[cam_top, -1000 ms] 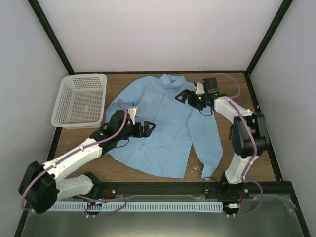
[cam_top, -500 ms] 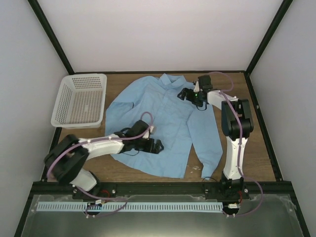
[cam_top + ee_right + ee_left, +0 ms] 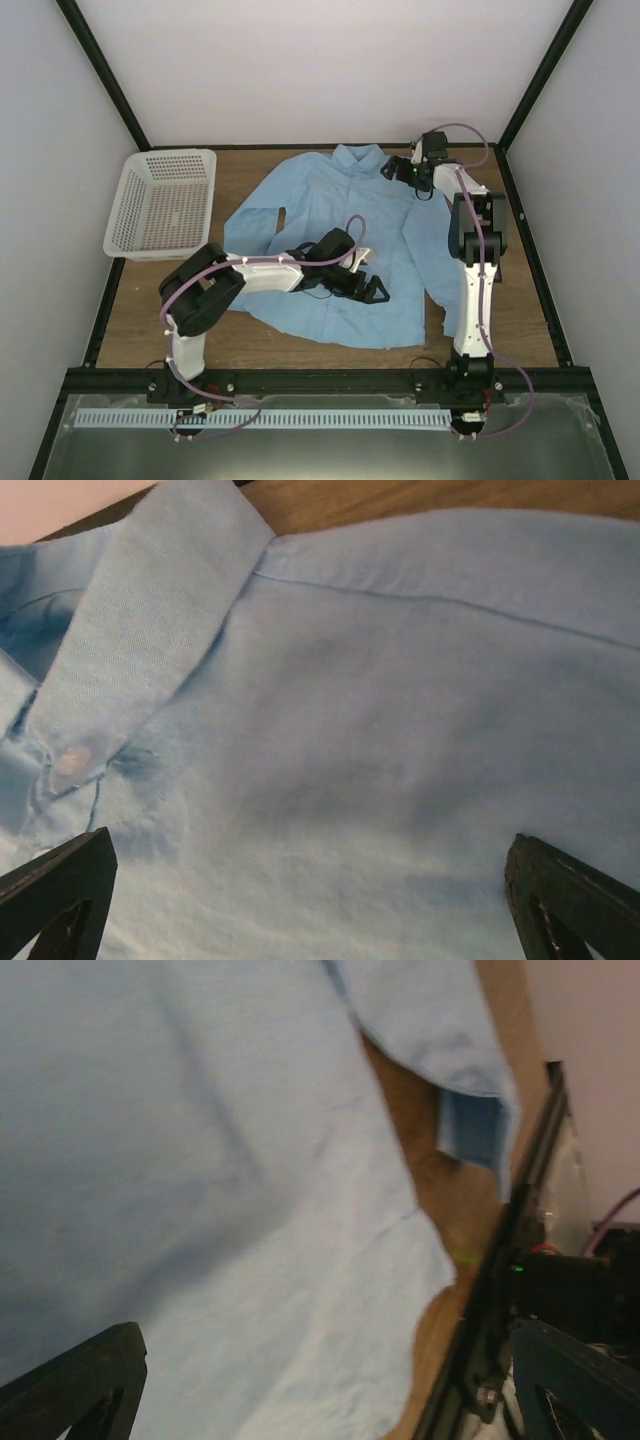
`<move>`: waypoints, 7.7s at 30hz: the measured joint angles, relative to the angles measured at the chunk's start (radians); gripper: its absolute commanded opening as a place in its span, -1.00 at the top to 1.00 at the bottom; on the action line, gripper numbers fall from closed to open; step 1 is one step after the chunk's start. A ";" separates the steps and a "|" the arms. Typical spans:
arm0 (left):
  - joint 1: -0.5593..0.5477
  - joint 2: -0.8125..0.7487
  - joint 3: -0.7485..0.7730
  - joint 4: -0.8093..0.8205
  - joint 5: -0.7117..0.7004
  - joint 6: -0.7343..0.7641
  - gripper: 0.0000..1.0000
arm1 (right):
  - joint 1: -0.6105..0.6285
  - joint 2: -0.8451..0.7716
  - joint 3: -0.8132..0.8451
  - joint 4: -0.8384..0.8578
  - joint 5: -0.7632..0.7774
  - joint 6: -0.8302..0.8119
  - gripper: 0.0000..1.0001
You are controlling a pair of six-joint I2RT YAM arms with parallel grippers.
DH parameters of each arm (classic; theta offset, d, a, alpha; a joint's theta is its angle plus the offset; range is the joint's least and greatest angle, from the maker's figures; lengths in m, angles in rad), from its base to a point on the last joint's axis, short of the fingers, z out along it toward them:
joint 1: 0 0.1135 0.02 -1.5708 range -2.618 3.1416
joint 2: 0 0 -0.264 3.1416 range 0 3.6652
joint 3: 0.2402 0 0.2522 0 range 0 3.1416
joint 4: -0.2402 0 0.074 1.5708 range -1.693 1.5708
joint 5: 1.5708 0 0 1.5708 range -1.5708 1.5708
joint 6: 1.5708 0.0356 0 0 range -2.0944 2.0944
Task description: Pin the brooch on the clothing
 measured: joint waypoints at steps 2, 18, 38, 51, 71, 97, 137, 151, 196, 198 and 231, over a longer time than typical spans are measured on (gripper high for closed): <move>-0.009 -0.008 0.004 0.027 0.029 -0.018 -1.00 | 0.003 0.021 0.057 -0.048 -0.006 -0.009 -1.00; 0.430 -0.760 -0.389 -0.292 -0.462 -0.024 -0.63 | 0.280 -0.509 -0.335 -0.069 -0.099 0.000 -1.00; 0.539 -0.483 -0.463 -0.467 -0.936 -0.267 -0.06 | 0.333 -0.688 -0.636 -0.025 -0.052 -0.058 -1.00; 0.496 -0.515 -0.446 -0.487 -0.990 -0.237 1.00 | 0.333 -0.688 -0.669 -0.003 -0.053 -0.060 -1.00; 0.404 -0.983 -0.166 -0.551 -1.077 0.217 1.00 | 0.333 -0.699 -0.750 0.008 -0.150 -0.037 -1.00; -0.167 -0.760 -0.311 -0.375 -0.718 0.276 -0.88 | 0.289 -0.885 -0.877 0.026 -0.244 0.000 -1.00; 0.290 -1.171 -0.503 -0.361 -0.640 -0.084 -0.89 | 0.824 -0.712 -0.892 0.127 -0.143 0.218 0.99; 0.293 -1.416 -0.159 -0.581 -0.887 0.129 -0.91 | 0.852 -0.481 -0.728 1.217 -0.389 0.772 0.71; 0.322 -0.948 -0.570 -0.439 -0.882 -0.230 -0.92 | 0.466 -1.097 -1.170 0.316 -0.042 0.105 -1.00; 0.322 -0.925 -0.571 -0.402 -0.830 -0.217 -0.88 | 0.465 -1.108 -1.186 0.315 -0.044 0.105 -1.00; 0.367 -1.241 -0.680 -0.645 -0.884 -0.466 -0.43 | 0.435 -1.114 -1.196 0.287 -0.047 0.079 -1.00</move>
